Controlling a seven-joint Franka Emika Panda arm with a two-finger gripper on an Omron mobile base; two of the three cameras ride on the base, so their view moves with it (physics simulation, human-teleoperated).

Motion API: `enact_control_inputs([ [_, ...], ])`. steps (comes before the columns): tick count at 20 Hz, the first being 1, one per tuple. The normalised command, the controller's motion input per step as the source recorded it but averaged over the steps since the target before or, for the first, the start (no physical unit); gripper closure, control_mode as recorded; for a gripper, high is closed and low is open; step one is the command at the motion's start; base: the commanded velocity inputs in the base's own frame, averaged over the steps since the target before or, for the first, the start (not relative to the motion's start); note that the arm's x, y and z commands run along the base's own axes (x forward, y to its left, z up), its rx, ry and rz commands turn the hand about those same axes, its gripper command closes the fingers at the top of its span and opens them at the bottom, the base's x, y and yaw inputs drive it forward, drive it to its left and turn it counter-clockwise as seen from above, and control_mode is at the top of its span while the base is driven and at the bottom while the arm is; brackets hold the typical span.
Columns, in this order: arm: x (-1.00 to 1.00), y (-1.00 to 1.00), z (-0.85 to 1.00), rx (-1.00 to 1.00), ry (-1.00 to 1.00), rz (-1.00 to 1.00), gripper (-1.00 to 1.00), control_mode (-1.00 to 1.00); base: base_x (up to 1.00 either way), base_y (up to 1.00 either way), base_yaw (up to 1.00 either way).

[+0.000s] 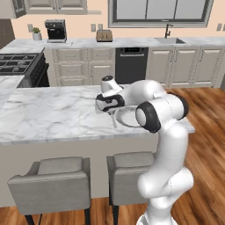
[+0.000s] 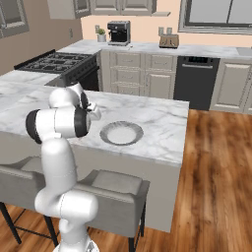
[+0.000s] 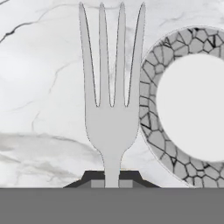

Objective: Take the fork and place it on the left side of the plate. Then take the spoon and place it on the right side of the plate. Make sure they're directly next to the plate.

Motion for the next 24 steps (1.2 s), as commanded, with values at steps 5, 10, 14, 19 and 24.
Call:
enact_control_inputs([
  [5, 0.49, 0.07, -0.37, 0.00, 0.00, 0.00, 1.00, -1.00, 0.00, 0.00, 0.00],
  [10, 0.49, 0.00, -0.31, 0.00, 0.00, 0.00, 1.00, -1.00, 0.00, 0.00, 0.00],
  [14, 0.46, 0.00, -0.31, 0.00, 0.00, 0.00, 1.00, -1.00, 0.00, 0.00, 0.00],
  [19, 0.41, -0.02, -0.26, 0.00, 0.00, 0.00, 1.00, -1.00, 0.00, 0.00, 0.00],
  [24, 0.48, -0.04, -0.22, 0.00, 0.01, 0.00, 1.00, -1.00, 0.00, 0.00, 0.00],
])
